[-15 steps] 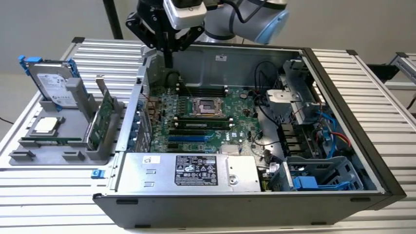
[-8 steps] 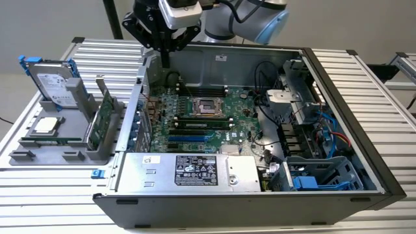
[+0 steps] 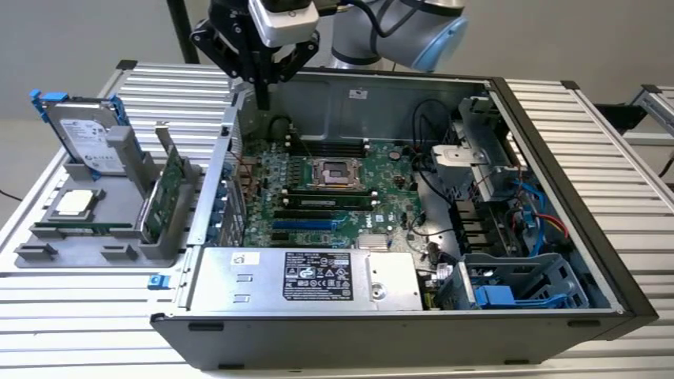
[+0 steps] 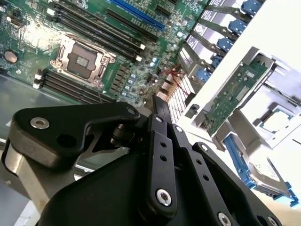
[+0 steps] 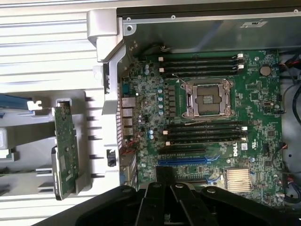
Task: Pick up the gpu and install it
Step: 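Reach for the gpu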
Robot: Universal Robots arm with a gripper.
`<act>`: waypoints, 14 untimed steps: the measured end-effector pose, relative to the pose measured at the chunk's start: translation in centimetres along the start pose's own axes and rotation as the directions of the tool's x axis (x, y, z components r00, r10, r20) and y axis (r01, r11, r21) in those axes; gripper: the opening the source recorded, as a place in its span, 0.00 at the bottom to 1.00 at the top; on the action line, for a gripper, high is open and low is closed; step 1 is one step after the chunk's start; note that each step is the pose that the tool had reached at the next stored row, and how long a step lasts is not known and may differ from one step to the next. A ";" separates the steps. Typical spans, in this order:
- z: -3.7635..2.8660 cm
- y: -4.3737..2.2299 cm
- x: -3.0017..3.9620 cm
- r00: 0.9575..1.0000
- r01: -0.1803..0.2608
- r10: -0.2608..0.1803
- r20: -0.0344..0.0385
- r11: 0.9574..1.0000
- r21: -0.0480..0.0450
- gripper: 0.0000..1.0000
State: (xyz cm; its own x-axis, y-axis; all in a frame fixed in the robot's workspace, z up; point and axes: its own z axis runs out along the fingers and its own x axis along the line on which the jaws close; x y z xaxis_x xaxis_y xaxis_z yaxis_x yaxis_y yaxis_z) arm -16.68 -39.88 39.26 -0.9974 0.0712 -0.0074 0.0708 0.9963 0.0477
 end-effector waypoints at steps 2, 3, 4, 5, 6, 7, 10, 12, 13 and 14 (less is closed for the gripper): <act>0.00 -0.01 0.16 1.000 0.000 0.000 0.000 1.000 0.000 0.00; 0.00 -0.01 0.24 1.000 0.000 0.000 0.000 1.000 0.000 0.00; 0.00 -0.02 0.31 1.000 0.000 0.000 0.000 1.000 0.000 0.00; 0.00 -0.03 0.38 1.000 0.000 0.000 0.000 1.000 0.000 0.00; 0.00 -0.03 0.46 1.000 0.000 0.000 0.000 1.000 0.000 0.00; 0.00 -0.04 0.54 1.000 0.000 0.000 0.000 1.000 0.000 0.00; -0.01 -0.06 0.77 1.000 0.000 0.000 0.000 1.000 0.000 0.00; 0.00 -0.07 0.93 1.000 0.000 0.000 0.000 1.000 0.000 0.00; -0.01 -0.07 1.01 1.000 0.000 0.000 0.000 1.000 0.000 0.00; -0.01 -0.08 1.09 1.000 0.000 0.000 0.000 1.000 0.000 0.00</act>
State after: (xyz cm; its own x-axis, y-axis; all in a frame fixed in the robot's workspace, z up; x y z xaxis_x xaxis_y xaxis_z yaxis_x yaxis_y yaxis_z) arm -17.77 -39.88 39.26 -0.9974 0.0712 -0.0074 0.0707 0.9964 0.0478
